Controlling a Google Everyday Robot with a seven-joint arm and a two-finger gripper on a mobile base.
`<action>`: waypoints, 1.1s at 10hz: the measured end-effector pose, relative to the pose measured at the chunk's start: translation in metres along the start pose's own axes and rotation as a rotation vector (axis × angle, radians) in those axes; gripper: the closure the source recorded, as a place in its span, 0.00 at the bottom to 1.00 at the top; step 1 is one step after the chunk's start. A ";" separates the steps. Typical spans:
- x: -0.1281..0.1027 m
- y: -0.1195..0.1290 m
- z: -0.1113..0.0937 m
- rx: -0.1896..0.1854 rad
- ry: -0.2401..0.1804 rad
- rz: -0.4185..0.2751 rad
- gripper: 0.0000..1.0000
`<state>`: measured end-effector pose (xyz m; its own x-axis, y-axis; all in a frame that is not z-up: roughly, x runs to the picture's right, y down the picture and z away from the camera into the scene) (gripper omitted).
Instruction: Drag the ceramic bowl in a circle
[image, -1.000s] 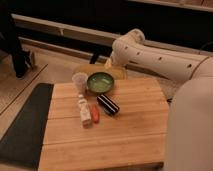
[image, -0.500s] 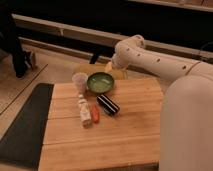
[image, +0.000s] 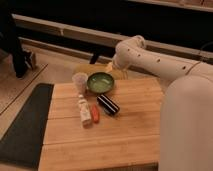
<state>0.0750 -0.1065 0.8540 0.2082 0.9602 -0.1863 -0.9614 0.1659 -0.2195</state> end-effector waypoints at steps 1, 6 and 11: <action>0.005 -0.011 0.010 0.001 0.019 0.016 0.35; 0.020 -0.018 0.087 -0.080 0.137 0.027 0.35; 0.049 -0.005 0.162 -0.156 0.314 -0.008 0.35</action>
<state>0.0603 -0.0243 1.0009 0.2844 0.8389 -0.4641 -0.9254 0.1137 -0.3615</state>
